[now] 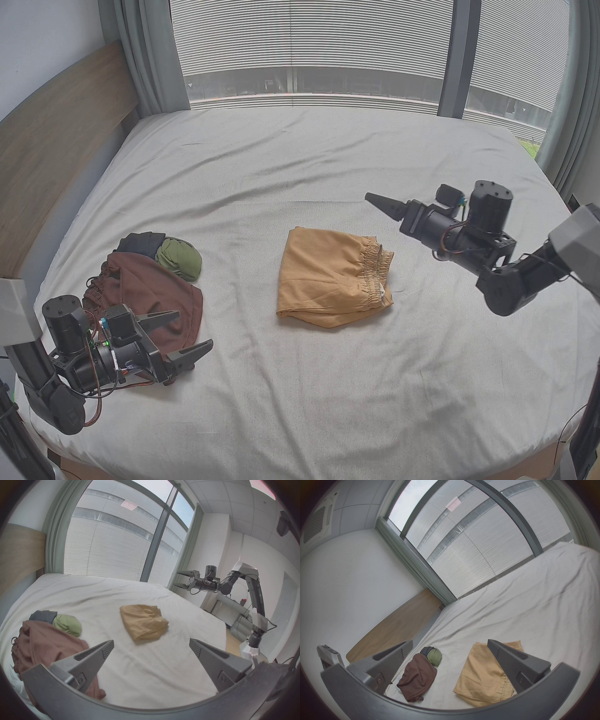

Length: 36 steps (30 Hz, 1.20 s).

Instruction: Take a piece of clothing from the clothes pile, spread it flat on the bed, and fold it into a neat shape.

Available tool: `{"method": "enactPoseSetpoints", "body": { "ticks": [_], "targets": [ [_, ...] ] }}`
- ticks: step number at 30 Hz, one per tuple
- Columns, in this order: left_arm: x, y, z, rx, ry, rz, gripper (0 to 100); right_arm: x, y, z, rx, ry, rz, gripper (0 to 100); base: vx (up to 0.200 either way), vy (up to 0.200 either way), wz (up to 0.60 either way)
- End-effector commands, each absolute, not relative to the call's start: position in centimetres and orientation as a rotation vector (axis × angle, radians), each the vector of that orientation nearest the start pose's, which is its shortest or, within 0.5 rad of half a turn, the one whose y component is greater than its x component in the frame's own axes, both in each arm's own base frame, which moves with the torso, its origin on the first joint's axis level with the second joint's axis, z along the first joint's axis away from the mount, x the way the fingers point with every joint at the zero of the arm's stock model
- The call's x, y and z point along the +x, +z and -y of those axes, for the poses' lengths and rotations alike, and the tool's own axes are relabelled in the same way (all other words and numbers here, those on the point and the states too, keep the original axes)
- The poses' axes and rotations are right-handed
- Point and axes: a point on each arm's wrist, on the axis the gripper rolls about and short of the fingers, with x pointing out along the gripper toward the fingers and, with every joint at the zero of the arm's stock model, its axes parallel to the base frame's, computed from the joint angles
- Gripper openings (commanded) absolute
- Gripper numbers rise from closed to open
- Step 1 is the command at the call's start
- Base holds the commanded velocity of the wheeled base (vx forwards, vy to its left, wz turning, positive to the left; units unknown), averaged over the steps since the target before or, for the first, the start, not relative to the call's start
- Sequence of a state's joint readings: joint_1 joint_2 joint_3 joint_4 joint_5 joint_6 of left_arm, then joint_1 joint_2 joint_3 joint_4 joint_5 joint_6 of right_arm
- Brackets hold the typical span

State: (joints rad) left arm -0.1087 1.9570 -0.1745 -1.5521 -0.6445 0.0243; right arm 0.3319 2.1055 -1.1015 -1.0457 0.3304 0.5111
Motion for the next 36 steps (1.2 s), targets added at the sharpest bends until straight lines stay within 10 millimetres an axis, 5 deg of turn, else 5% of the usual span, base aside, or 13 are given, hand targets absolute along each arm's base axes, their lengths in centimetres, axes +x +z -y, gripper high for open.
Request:
{"method": "enactPoseSetpoints", "body": {
  "ticks": [1, 9, 17, 27, 36],
  "targets": [
    [22.4, 10.5, 7.3, -0.055, -0.887, -0.097, 100, 29.6, 22.4, -10.0, 0.393, 0.649, 0.016, 100, 0.000, 0.000, 0.00],
    [20.5, 11.7, 9.1, -0.035, -0.978, -0.045, 100, 23.1, 22.4, -6.5, 0.284, 0.540, 0.051, 100, 0.000, 0.000, 0.00],
    [17.8, 15.0, 7.6, -0.083, -0.831, 0.084, 100, 18.8, 22.8, -5.2, 0.261, 0.533, 0.100, 100, 0.000, 0.000, 0.00],
    [14.6, 14.7, 6.2, -0.097, -0.769, 0.080, 100, 16.0, 22.6, -4.2, 0.236, 0.517, 0.135, 100, 0.000, 0.000, 0.00],
    [14.3, 14.9, 3.2, -0.068, -0.591, 0.078, 100, 10.0, 19.5, -2.9, 0.235, 0.510, 0.058, 100, 0.000, 0.000, 0.00]
  ]
}}
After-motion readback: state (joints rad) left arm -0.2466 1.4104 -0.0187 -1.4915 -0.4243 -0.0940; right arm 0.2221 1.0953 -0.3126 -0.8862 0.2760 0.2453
